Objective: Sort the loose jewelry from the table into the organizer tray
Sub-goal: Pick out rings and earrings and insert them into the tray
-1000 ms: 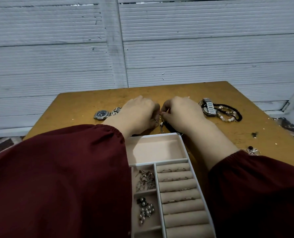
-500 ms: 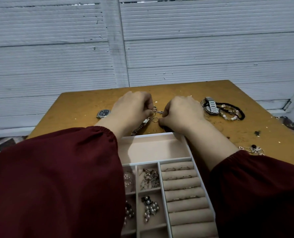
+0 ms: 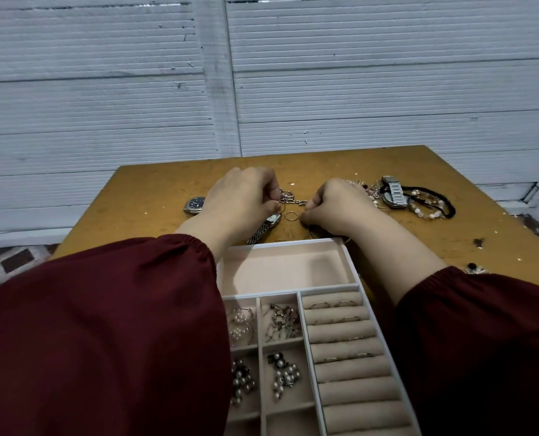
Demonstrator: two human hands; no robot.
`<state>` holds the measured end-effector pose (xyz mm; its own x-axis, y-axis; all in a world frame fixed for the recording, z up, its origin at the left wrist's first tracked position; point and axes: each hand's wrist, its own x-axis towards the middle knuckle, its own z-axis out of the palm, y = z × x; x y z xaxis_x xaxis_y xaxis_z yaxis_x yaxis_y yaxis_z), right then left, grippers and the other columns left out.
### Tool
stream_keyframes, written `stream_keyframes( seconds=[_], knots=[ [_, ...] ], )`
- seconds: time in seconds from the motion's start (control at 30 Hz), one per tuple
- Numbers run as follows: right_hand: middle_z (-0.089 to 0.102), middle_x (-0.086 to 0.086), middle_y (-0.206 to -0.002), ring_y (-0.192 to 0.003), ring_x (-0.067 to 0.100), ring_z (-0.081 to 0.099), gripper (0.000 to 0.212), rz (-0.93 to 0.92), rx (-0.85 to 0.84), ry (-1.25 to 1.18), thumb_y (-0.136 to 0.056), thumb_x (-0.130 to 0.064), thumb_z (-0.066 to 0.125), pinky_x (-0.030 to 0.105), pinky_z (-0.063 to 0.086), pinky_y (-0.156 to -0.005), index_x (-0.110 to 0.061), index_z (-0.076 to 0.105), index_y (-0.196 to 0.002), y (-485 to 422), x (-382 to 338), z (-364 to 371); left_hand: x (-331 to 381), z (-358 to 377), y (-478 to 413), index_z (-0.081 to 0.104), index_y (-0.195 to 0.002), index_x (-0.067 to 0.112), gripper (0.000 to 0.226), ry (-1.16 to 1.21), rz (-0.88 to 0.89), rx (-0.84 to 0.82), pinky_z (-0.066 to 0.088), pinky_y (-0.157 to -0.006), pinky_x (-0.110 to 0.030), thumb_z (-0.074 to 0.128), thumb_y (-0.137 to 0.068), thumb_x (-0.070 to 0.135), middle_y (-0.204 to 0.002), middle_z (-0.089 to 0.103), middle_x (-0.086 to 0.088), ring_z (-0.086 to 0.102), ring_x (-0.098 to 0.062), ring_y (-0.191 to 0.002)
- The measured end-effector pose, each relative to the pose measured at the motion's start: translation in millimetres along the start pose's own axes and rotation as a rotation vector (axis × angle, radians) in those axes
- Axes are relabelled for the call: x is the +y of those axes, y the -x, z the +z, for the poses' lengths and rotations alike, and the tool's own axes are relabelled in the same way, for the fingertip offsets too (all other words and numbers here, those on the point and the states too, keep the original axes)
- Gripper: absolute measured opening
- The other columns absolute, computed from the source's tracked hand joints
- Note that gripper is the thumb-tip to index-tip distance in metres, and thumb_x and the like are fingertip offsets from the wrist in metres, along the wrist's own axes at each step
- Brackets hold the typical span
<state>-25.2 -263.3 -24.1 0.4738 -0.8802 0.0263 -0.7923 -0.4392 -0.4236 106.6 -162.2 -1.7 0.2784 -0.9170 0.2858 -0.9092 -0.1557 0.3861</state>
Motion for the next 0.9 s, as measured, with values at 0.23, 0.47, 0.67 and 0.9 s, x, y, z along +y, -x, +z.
stream_keyframes(
  seconds=[0.23,0.47,0.67,0.9],
  knots=[
    [0.068,-0.006,-0.082,-0.098,0.026,0.061,0.02,-0.09,0.056,-0.081,-0.069,-0.03,0.076,0.038,0.048,-0.091,-0.025,0.057,-0.064,5.9,3.3,-2.0,-3.9,-1.5,2.7,0.061,-0.08,0.026,0.01,0.0,-0.014,-0.015,0.047,-0.075,-0.034,0.07,-0.081,0.022,-0.075,0.058,0.012,0.057,-0.019,-0.085],
    [0.066,-0.008,-0.072,-0.094,0.023,0.06,0.023,-0.116,0.174,-0.1,-0.069,-0.035,0.078,0.035,0.049,-0.084,-0.03,0.057,-0.059,12.1,4.6,-4.8,-5.2,-4.0,6.0,0.06,-0.077,0.026,0.011,0.018,-0.031,-0.005,0.048,-0.076,-0.035,0.07,-0.08,0.022,-0.075,0.059,0.012,0.057,-0.02,-0.086],
    [0.064,-0.013,-0.064,-0.087,0.021,0.063,0.017,-0.15,0.261,-0.194,-0.071,-0.033,0.077,0.035,0.051,-0.079,-0.029,0.063,-0.065,24.8,2.5,-17.4,0.9,-12.8,14.3,0.06,-0.075,0.026,0.013,0.057,-0.065,0.025,0.048,-0.075,-0.035,0.072,-0.08,0.024,-0.082,0.065,0.006,0.059,-0.019,-0.084],
    [0.069,-0.01,-0.064,-0.067,0.008,0.068,0.013,-0.148,0.265,-0.391,-0.069,-0.028,0.081,0.039,0.057,-0.069,-0.028,0.068,-0.067,65.1,0.4,-32.1,19.6,-34.8,39.5,0.063,-0.073,0.028,0.013,0.087,-0.086,0.065,0.049,-0.072,-0.032,0.076,-0.076,0.027,-0.074,0.062,0.012,0.06,-0.015,-0.078]
  ],
)
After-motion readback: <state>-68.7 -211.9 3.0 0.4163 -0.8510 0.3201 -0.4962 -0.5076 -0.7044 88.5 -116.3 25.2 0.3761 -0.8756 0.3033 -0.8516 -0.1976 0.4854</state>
